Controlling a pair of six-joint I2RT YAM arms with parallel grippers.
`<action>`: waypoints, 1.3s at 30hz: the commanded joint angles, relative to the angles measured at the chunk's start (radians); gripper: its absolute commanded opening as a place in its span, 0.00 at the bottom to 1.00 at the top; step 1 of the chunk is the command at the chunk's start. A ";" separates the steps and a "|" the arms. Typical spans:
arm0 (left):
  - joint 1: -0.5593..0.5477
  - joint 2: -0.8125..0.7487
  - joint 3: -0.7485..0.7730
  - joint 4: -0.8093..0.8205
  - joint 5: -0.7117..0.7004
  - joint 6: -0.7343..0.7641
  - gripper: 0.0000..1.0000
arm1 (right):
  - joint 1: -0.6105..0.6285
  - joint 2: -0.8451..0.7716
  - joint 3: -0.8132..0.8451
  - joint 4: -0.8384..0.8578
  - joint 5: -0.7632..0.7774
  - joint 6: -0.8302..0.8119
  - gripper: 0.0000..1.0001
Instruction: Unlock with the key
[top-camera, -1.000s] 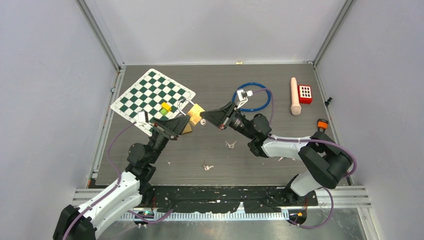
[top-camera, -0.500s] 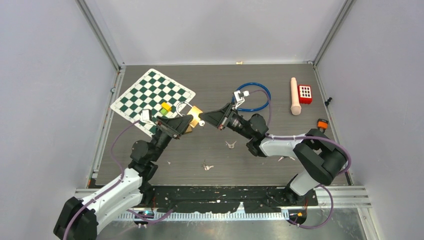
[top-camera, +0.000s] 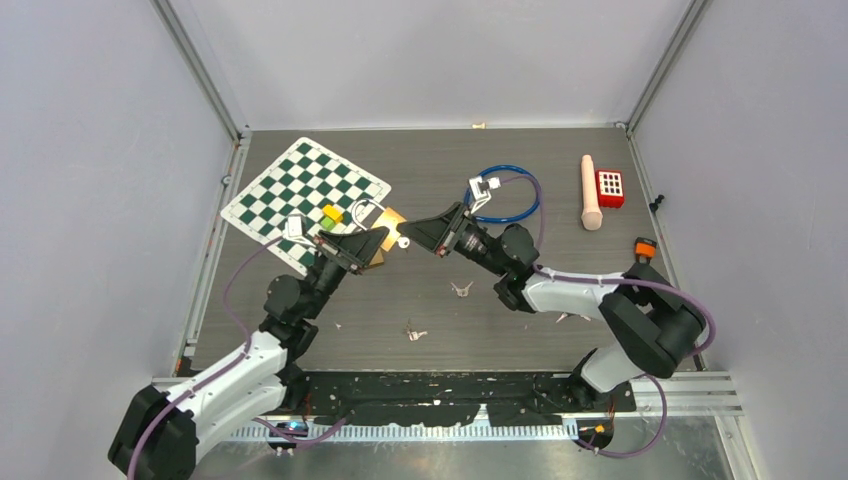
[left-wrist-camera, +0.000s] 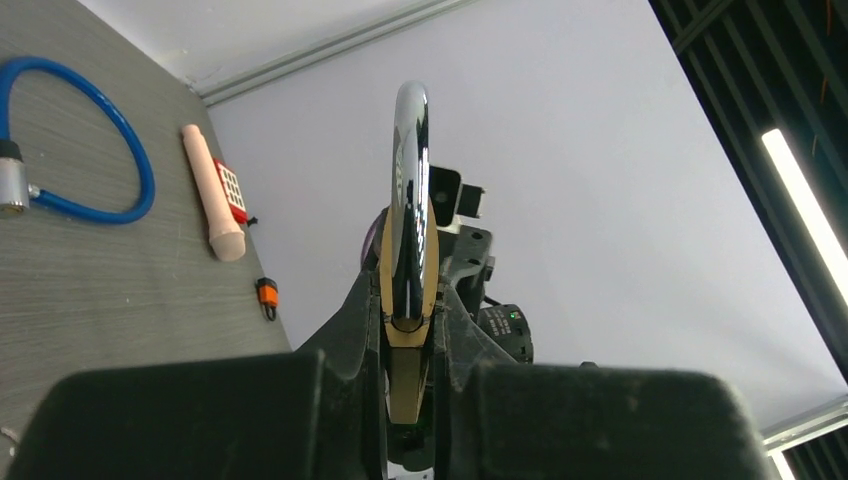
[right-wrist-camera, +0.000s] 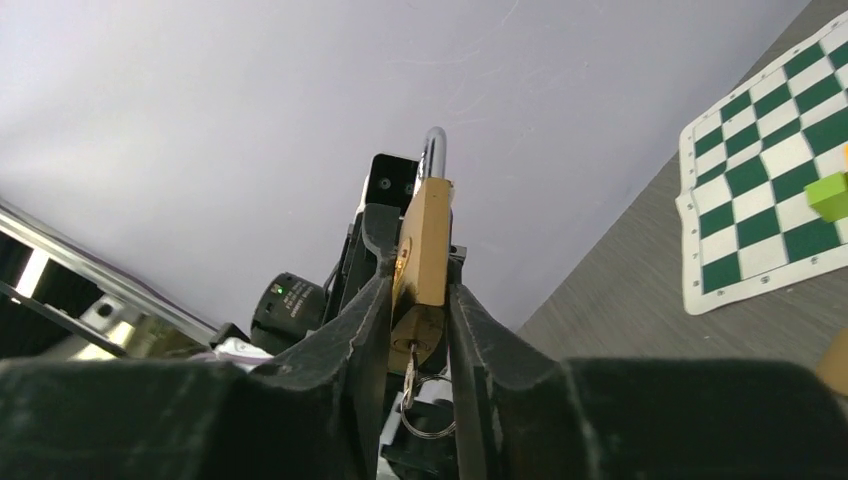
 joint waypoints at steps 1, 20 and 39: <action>-0.012 -0.050 0.049 0.065 -0.023 -0.044 0.00 | 0.007 -0.135 -0.006 -0.118 0.027 -0.216 0.39; -0.009 -0.072 0.167 -0.271 -0.056 -0.126 0.00 | 0.278 -0.548 -0.121 -0.542 0.376 -1.814 0.54; -0.010 -0.051 0.182 -0.252 0.008 -0.133 0.00 | 0.361 -0.339 -0.050 -0.417 0.389 -2.027 0.42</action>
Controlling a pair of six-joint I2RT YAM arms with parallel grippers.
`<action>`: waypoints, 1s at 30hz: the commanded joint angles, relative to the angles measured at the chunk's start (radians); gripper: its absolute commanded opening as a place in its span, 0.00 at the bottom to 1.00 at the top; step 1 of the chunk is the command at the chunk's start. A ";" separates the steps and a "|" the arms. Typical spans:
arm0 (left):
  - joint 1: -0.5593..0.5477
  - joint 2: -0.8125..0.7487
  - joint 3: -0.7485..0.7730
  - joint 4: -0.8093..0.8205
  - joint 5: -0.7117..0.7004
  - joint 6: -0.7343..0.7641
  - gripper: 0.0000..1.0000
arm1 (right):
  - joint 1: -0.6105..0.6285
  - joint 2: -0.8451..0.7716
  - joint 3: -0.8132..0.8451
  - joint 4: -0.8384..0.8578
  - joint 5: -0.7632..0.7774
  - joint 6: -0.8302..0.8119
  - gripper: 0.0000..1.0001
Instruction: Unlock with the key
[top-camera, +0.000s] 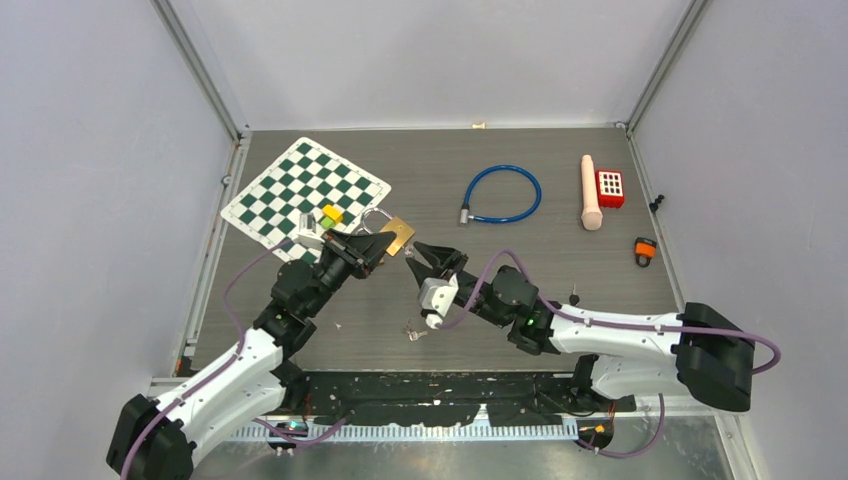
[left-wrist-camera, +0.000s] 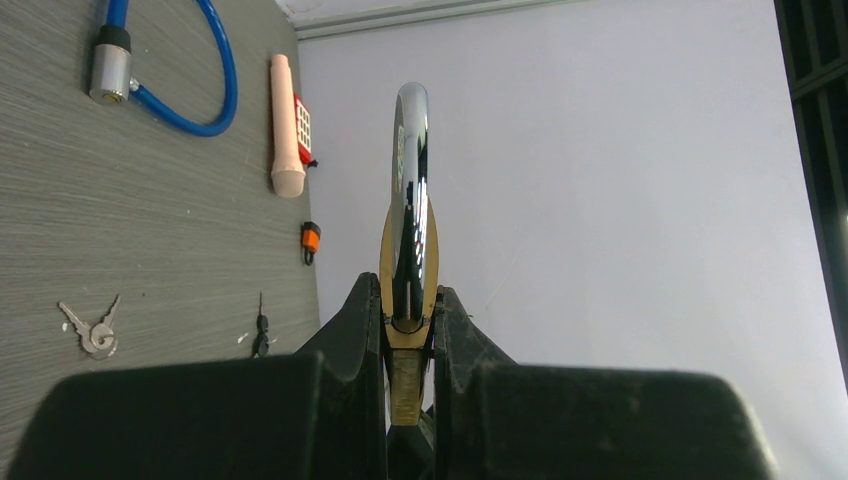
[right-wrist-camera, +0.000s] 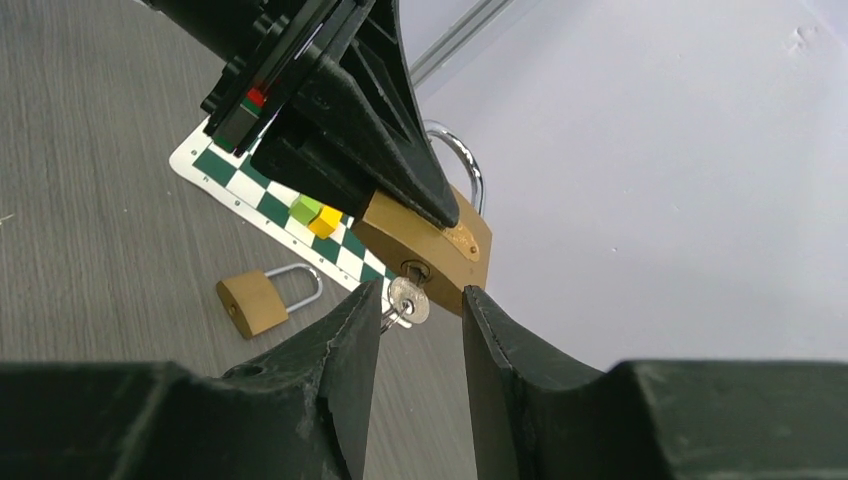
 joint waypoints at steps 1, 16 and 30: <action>-0.001 -0.011 0.083 0.152 0.020 -0.015 0.00 | 0.010 0.029 0.055 0.088 0.017 -0.040 0.42; 0.000 -0.006 0.091 0.159 0.035 -0.014 0.00 | 0.032 0.093 0.072 0.084 0.123 -0.087 0.29; -0.005 0.006 0.073 0.257 0.057 -0.002 0.00 | 0.038 0.135 0.096 0.161 0.204 0.164 0.05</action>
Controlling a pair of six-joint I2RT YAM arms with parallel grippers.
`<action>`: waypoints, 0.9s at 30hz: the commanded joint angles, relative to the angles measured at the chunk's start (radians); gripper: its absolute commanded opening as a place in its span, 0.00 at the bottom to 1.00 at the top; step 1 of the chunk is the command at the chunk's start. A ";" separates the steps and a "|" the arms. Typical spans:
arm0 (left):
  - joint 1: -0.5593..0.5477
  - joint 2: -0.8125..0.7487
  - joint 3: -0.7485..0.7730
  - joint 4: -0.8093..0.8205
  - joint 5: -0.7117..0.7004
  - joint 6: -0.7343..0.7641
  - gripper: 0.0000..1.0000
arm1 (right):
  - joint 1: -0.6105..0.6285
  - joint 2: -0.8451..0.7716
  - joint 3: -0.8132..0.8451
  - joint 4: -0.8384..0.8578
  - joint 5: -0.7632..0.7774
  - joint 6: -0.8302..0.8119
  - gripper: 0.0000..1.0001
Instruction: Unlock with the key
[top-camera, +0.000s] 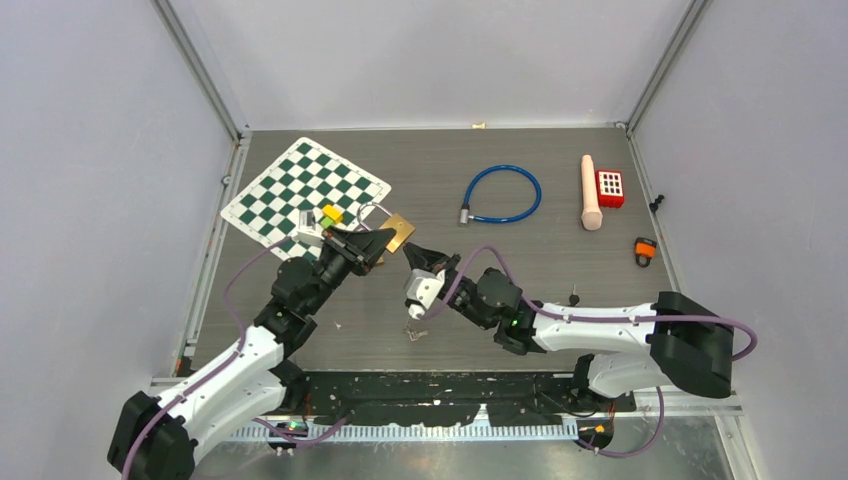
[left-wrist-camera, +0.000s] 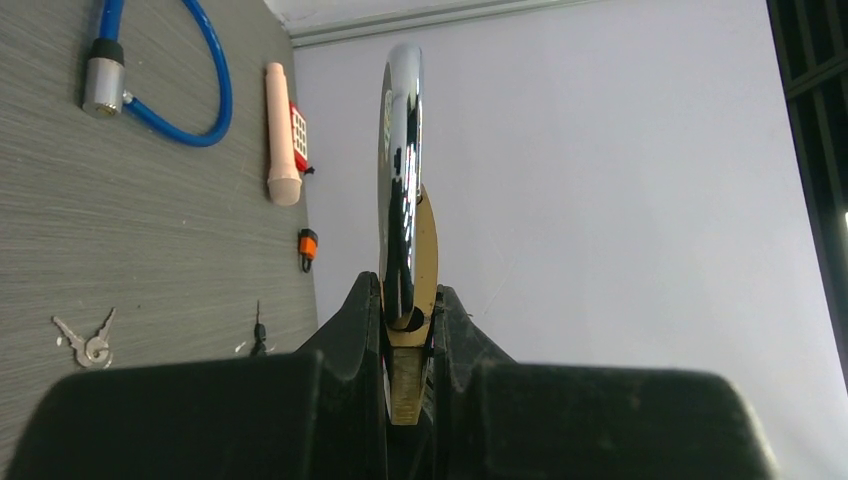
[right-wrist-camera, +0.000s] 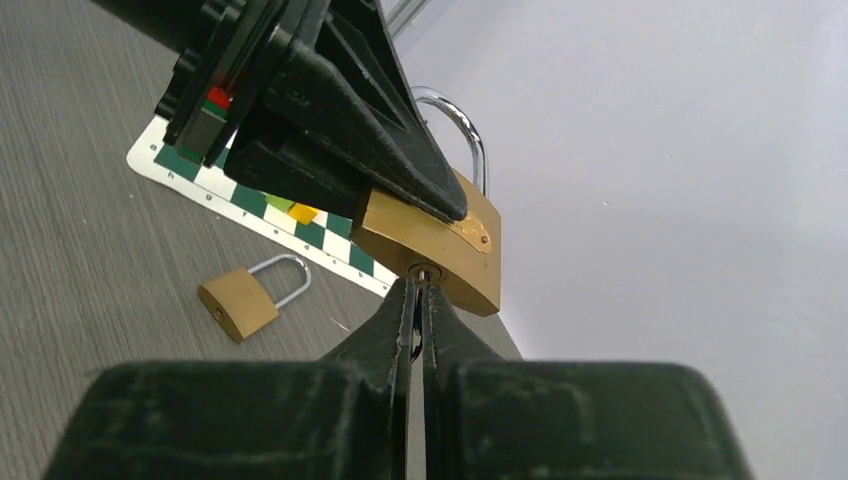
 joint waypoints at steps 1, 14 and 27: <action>-0.009 -0.010 0.057 0.267 0.054 -0.006 0.00 | 0.003 0.002 0.049 0.070 0.033 0.193 0.05; -0.008 0.035 -0.009 0.433 0.094 0.066 0.00 | -0.178 -0.254 -0.050 -0.051 -0.083 1.025 0.69; -0.016 0.077 0.023 0.502 0.162 0.063 0.00 | -0.356 -0.070 -0.114 0.393 -0.349 1.682 0.81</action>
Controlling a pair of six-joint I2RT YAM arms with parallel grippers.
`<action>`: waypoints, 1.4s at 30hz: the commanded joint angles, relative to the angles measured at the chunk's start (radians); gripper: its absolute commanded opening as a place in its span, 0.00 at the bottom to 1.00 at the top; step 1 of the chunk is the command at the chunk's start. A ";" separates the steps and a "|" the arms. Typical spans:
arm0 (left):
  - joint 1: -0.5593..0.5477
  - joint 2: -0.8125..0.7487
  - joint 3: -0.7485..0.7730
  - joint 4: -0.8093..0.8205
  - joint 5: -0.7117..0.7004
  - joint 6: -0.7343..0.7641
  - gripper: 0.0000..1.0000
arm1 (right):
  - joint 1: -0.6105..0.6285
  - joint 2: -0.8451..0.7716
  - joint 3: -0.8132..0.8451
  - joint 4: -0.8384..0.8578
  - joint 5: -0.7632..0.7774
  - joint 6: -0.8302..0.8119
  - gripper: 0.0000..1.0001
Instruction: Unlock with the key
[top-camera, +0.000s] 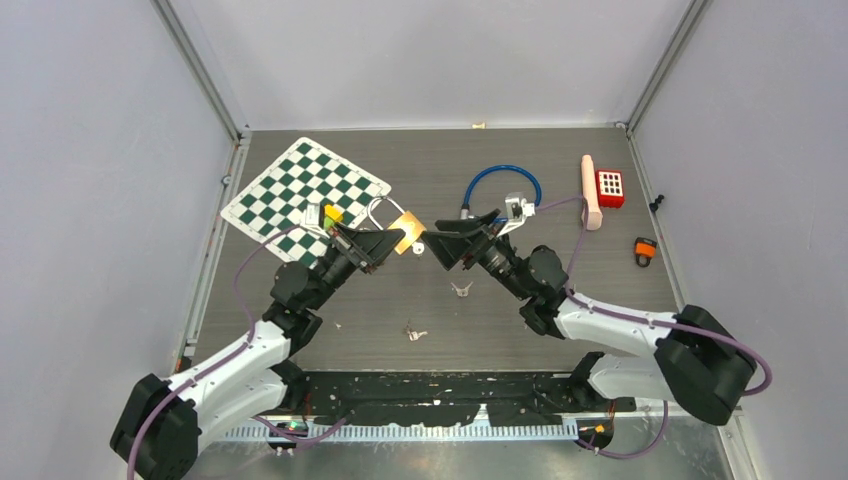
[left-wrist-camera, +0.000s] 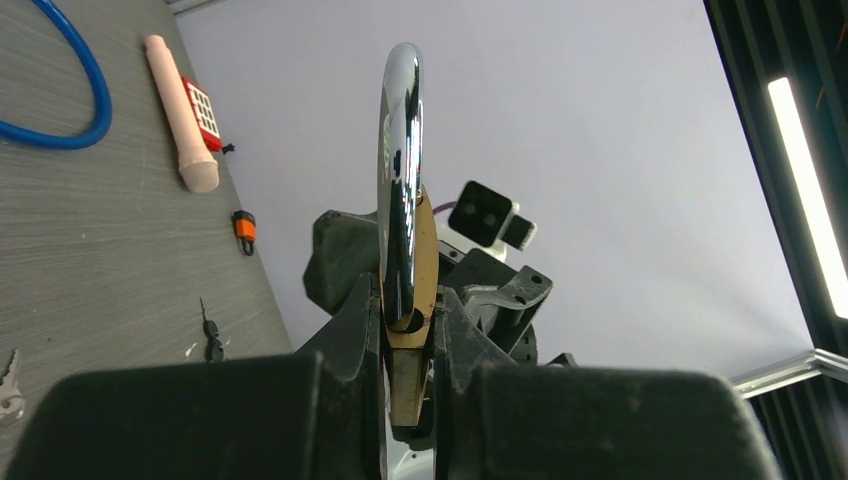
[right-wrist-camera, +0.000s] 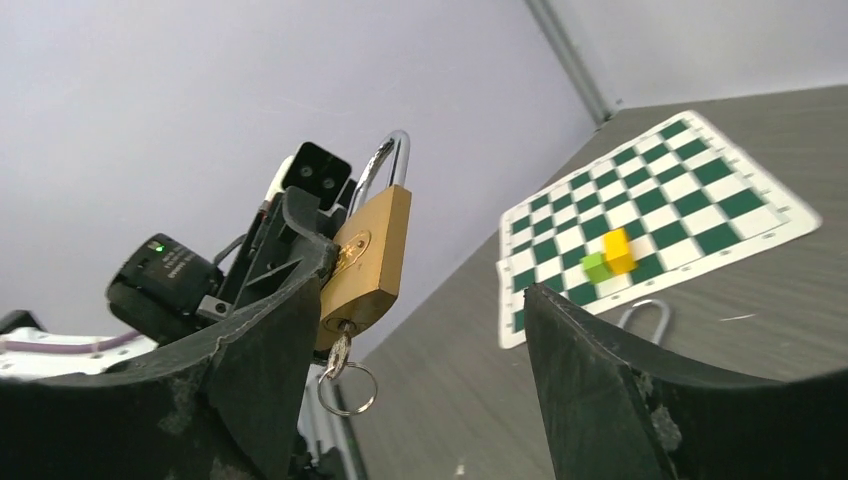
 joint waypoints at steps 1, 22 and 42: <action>-0.010 -0.009 0.047 0.195 0.028 0.006 0.00 | -0.005 0.074 0.025 0.223 -0.091 0.201 0.82; -0.029 0.037 0.069 0.268 0.048 0.007 0.00 | -0.005 0.229 0.082 0.385 -0.176 0.307 0.41; 0.077 -0.022 0.219 -0.509 0.073 0.224 0.62 | -0.074 0.122 -0.005 0.325 -0.299 0.225 0.05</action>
